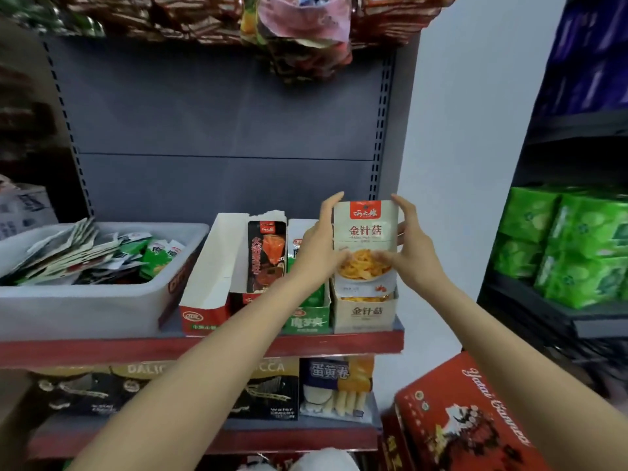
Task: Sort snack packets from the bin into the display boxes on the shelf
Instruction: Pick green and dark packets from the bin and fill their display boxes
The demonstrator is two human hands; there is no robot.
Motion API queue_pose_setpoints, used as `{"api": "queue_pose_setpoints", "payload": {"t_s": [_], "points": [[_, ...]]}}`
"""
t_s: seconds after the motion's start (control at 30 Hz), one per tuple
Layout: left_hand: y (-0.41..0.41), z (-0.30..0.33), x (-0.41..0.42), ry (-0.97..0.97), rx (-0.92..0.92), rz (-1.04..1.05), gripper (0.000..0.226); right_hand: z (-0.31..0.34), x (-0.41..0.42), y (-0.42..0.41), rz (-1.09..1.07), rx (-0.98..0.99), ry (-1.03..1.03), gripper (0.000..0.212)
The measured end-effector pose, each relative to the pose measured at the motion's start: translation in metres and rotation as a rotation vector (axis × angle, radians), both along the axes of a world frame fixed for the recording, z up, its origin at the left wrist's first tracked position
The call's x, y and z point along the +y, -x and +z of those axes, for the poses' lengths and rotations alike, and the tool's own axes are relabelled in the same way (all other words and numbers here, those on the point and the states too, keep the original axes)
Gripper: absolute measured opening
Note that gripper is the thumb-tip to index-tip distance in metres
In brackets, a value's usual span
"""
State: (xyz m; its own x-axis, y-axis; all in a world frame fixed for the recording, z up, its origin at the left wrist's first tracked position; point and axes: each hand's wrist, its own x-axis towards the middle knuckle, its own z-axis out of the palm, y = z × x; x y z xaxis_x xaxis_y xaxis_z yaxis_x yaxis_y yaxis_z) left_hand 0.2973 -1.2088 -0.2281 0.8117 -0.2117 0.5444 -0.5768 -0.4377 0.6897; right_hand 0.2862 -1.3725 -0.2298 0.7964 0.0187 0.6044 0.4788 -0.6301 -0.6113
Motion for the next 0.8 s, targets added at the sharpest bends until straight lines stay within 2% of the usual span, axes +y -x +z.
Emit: {"api": "queue_pose_setpoints", "payload": {"t_s": [0.2, 0.3, 0.43, 0.53, 0.63, 0.73, 0.8], "points": [[-0.006, -0.007, 0.0, -0.227, -0.07, 0.043, 0.087, -0.018, -0.003, -0.005, -0.019, -0.041, 0.034, 0.085], [-0.003, -0.016, 0.003, -0.429, -0.082, 0.079, 0.085, -0.028, -0.006, -0.002, -0.105, 0.061, 0.161, 0.088], [-0.002, -0.026, 0.004, -0.658, -0.246, 0.247, 0.078, -0.028, -0.01, 0.003, -0.203, 0.163, 0.333, 0.081], [-0.004, -0.027, 0.005, -0.62, -0.233, 0.271, 0.08, -0.023, -0.008, 0.005, -0.207, 0.145, 0.346, 0.088], [-0.003, -0.021, 0.007, -0.521, -0.211, 0.279, 0.086, -0.015, 0.001, 0.007, -0.235, 0.022, 0.413, 0.093], [0.0, -0.014, 0.009, -0.524, -0.189, 0.261, 0.085, -0.009, 0.015, 0.007, -0.246, -0.081, 0.526, 0.08], [0.003, -0.01, 0.015, -0.481, -0.207, 0.266, 0.07, -0.007, 0.03, 0.007, -0.224, -0.142, 0.541, 0.065]]}}
